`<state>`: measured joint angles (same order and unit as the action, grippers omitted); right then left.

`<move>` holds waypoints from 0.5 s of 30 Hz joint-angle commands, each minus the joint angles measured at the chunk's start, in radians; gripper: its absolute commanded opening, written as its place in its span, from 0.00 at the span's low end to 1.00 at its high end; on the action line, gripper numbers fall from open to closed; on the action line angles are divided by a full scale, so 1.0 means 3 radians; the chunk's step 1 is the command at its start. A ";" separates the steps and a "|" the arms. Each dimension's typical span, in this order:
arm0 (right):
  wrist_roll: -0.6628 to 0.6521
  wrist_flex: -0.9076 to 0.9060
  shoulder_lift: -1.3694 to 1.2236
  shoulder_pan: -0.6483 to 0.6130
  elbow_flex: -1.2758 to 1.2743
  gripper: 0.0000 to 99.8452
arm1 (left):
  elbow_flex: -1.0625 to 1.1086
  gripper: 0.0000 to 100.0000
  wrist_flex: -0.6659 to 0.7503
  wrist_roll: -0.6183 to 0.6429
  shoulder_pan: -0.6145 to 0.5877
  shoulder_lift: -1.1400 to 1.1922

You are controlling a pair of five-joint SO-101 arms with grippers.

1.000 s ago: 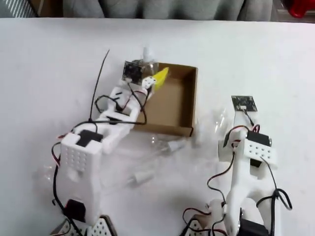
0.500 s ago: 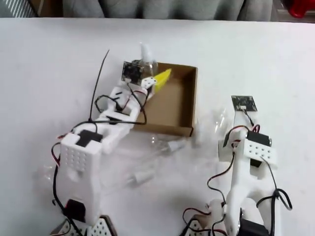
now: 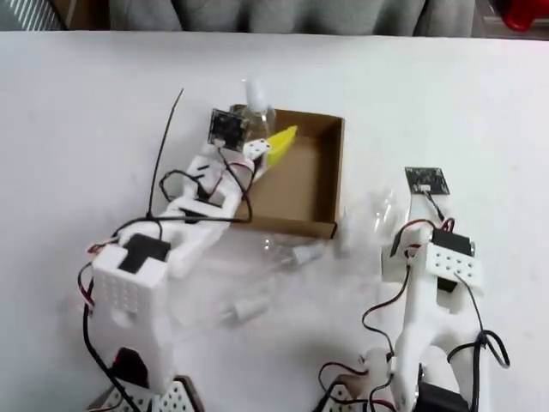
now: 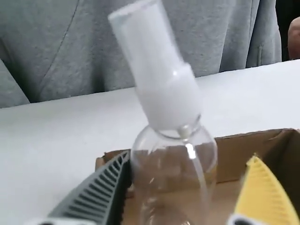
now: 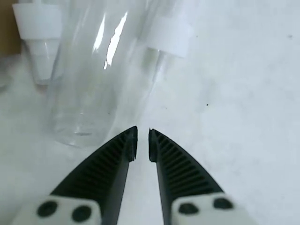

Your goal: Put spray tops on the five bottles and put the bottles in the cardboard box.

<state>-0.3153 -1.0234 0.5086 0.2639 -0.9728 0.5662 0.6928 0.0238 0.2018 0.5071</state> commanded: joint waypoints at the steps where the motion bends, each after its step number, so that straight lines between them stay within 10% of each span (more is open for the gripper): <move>1: -0.0010 0.0120 0.0059 0.0038 -0.0031 0.02 | 0.0051 0.35 0.0005 0.0036 -0.0028 -0.0407; 15: -0.0010 0.0141 0.0059 0.0038 -0.0041 0.02 | 0.0363 0.34 -0.0598 0.0036 -0.0202 -0.1220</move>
<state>-0.3168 -0.9943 0.5086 0.2670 -0.9927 0.6828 0.6544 0.0238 0.1741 0.2785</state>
